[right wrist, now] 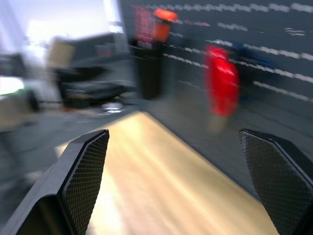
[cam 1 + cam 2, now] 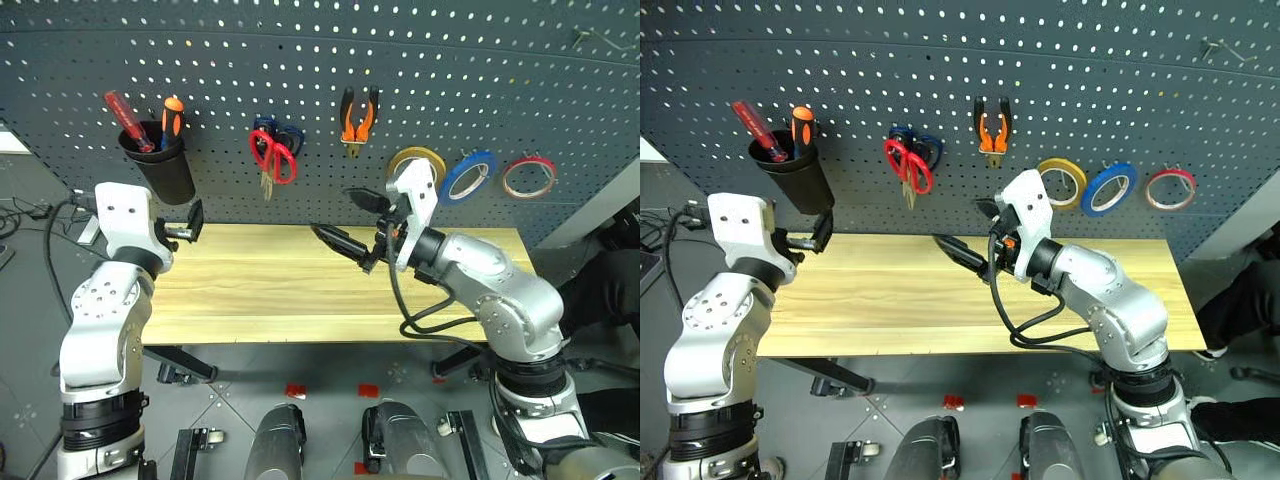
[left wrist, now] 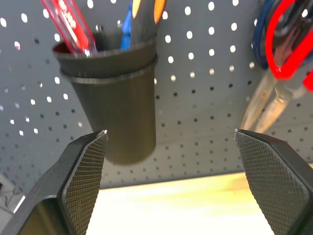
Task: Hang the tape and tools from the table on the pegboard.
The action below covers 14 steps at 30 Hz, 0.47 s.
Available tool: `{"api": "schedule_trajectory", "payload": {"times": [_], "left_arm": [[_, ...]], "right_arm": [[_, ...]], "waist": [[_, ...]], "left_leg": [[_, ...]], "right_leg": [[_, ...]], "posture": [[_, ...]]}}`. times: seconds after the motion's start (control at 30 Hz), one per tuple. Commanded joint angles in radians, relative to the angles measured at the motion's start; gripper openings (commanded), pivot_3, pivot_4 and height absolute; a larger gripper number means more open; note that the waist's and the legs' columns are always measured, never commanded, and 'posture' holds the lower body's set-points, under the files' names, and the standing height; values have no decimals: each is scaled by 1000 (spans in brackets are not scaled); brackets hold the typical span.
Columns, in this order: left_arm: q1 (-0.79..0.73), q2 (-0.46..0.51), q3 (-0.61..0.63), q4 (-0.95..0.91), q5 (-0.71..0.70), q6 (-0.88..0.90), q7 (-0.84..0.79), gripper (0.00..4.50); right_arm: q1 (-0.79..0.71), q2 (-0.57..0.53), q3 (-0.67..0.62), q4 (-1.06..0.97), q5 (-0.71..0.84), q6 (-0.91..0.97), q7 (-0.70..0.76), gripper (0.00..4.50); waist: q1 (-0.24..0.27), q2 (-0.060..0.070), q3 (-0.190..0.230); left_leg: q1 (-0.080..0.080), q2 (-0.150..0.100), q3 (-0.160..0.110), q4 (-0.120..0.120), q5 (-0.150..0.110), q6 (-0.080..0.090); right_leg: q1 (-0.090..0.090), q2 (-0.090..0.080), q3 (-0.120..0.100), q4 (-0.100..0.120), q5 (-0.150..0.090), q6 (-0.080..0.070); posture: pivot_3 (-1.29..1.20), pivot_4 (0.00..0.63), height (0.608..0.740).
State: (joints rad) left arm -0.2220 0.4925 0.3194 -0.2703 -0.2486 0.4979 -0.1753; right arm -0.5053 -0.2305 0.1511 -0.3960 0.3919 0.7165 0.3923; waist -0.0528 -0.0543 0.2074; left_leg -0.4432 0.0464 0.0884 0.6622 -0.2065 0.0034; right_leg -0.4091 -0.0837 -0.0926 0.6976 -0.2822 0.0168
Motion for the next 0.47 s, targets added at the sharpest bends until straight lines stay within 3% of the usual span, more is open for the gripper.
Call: {"api": "schedule_trajectory", "payload": {"times": [0.03, 0.17, 0.47], "left_arm": [[47, -58, 28, 19, -6, -53, 16, 4379], [84, -119, 22, 84, 24, -151, 40, 4379], [111, -174, -10, 241, 105, -314, 88, 4379]], "right_arm": [[98, 28, 9, 142, -201, -292, -141, 4500], [200, 41, -2, 346, -346, -624, -234, 4500], [233, 89, -132, 710, -326, -838, -270, 4500]], "waist": [[2, 2, -11], [1, 1, -18], [-1, 6, -40]], "left_leg": [[1, 0, 0, 0, 0, 0], [7, 0, 2, -1, -2, 2], [9, 1, 2, -1, -2, 3]], "right_leg": [[2, 0, 0, -1, 0, 0], [5, 0, 1, -1, 0, 0], [6, 3, 3, 0, 1, -1]], "posture": [[-88, 119, 740], [-85, 107, 740], [-85, 95, 740]]}}
